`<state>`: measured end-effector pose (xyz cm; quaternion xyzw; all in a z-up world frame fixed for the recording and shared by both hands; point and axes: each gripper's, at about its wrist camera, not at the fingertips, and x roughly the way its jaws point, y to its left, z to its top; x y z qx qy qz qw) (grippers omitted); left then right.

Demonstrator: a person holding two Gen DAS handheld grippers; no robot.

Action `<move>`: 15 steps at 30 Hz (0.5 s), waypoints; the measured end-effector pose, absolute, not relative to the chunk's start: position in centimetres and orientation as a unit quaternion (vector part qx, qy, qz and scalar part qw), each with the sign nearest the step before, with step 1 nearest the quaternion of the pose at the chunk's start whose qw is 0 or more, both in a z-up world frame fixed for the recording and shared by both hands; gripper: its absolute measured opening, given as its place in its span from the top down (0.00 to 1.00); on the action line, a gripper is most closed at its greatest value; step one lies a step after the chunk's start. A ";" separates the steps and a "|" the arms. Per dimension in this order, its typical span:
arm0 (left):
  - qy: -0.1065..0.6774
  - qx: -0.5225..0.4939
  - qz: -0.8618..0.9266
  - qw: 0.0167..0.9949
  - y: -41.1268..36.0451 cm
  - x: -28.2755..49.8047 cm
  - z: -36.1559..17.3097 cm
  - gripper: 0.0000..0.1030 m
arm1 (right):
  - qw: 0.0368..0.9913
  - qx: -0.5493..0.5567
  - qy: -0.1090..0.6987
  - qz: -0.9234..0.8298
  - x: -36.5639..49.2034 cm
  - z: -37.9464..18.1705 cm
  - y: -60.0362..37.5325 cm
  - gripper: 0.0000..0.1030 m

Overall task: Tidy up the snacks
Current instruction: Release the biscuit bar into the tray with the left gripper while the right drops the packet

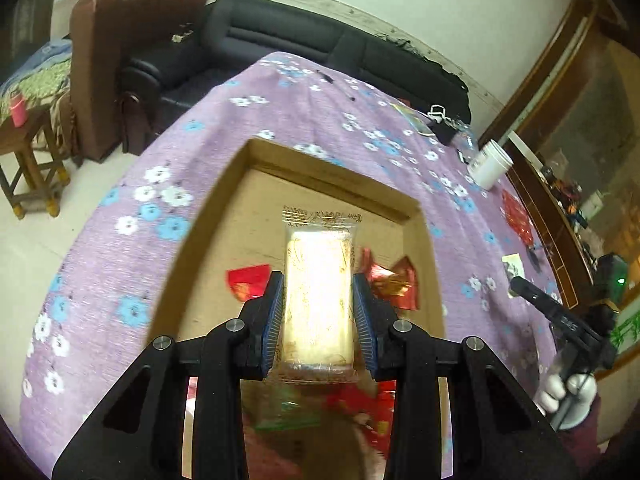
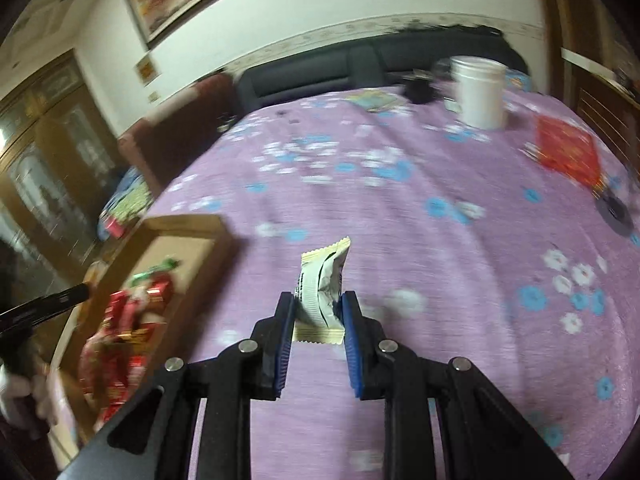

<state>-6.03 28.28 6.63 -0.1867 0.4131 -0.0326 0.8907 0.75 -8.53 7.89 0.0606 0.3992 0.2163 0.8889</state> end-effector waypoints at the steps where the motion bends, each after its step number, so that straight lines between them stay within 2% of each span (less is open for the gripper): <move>1: 0.413 -0.189 -0.032 0.890 28.7 -5.9 6.5 0.68 | 0.886 0.054 0.400 0.228 0.7 8.4 -7.2 0.74; 15: 0.440 -0.204 -0.021 0.874 31.6 -1.1 4.9 0.67 | 0.833 -0.003 0.461 0.305 3.0 7.9 8.3 0.74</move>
